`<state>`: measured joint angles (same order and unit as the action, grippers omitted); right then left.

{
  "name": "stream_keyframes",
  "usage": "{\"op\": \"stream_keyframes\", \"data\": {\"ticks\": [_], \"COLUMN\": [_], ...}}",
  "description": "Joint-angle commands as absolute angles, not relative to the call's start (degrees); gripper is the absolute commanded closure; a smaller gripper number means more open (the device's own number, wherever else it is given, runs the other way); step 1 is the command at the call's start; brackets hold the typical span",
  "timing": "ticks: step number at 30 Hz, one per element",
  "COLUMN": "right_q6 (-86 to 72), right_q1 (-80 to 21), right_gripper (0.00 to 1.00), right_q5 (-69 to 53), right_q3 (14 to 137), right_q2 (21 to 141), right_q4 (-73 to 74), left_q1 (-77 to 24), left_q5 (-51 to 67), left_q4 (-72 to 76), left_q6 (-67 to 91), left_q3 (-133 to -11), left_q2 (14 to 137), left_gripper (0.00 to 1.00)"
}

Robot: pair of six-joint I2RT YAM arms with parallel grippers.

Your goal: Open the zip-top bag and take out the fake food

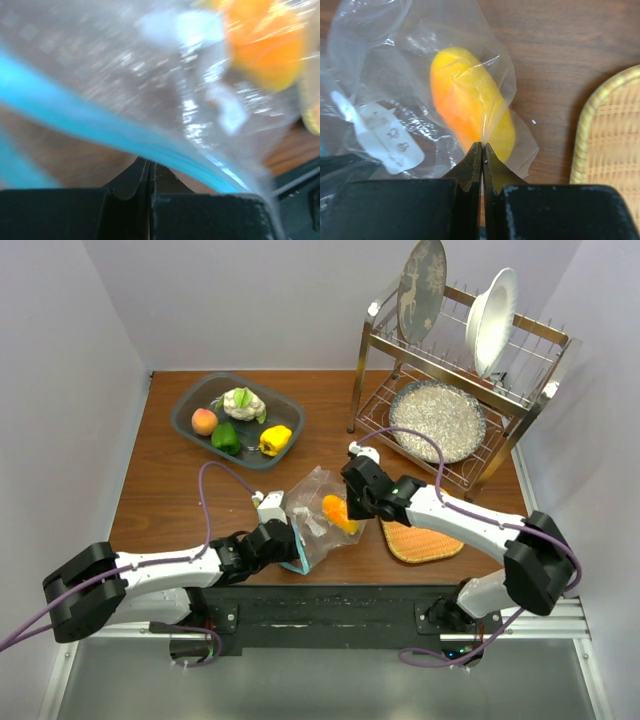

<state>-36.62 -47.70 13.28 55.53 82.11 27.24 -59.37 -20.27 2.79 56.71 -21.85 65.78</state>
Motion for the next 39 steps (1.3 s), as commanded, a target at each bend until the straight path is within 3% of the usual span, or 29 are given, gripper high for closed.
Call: {"op": "stream_keyframes", "data": {"ticks": [1, 17, 20, 21, 24, 26, 30, 33, 39], "right_q6": [-35.9, -33.8, -33.4, -33.2, -33.0, -32.8, -33.0, -33.9, -30.6], "right_q1": [-47.5, -45.5, -45.6, -45.6, -47.2, -49.0, -54.0, -56.7, -56.8], "right_gripper": [1.0, 0.99, 0.77, 0.58, 0.42, 0.42, 0.48, 0.52, 0.52], "right_q5": [18.4, 21.3, 23.0, 23.5, 27.2, 28.8, 30.9, 34.2, 25.6], "right_q3": [61.3, 62.2, 62.2, 62.2, 63.9, 65.7, 69.2, 72.3, 73.0], "right_q2": [76.0, 78.8, 80.5, 80.4, 79.5, 78.9, 80.7, 82.7, 88.3], "right_q4": [32.3, 35.1, 36.2, 36.7, 39.1, 40.1, 40.5, 41.8, 32.3], "left_q1": [-60.0, -61.0, -61.0, -61.0, -61.0, -61.0, -61.0, -60.9, -59.6], "left_q5": [-26.0, -28.0, -28.6, -28.7, -29.9, -30.8, -32.5, -33.0, -33.4], "left_q4": [5.2, 3.2, 1.2, 0.5, -3.1, -4.9, -6.6, -5.8, -1.9], "left_q6": [62.0, 64.6, 64.3, 64.3, 64.4, 64.6, 64.8, 64.7, 64.8], "left_q3": [-18.2, -17.8, -18.3, -18.5, -19.2, -19.8, -21.4, -22.8, -24.5], "left_q2": [66.1, 67.4, 65.5, 64.0, 60.5, 58.9, 57.2, 58.4, 63.4], "left_gripper": [1.0, 1.0, 1.0, 1.0, 1.0, 0.98, 0.8, 0.72, 0.64]}}
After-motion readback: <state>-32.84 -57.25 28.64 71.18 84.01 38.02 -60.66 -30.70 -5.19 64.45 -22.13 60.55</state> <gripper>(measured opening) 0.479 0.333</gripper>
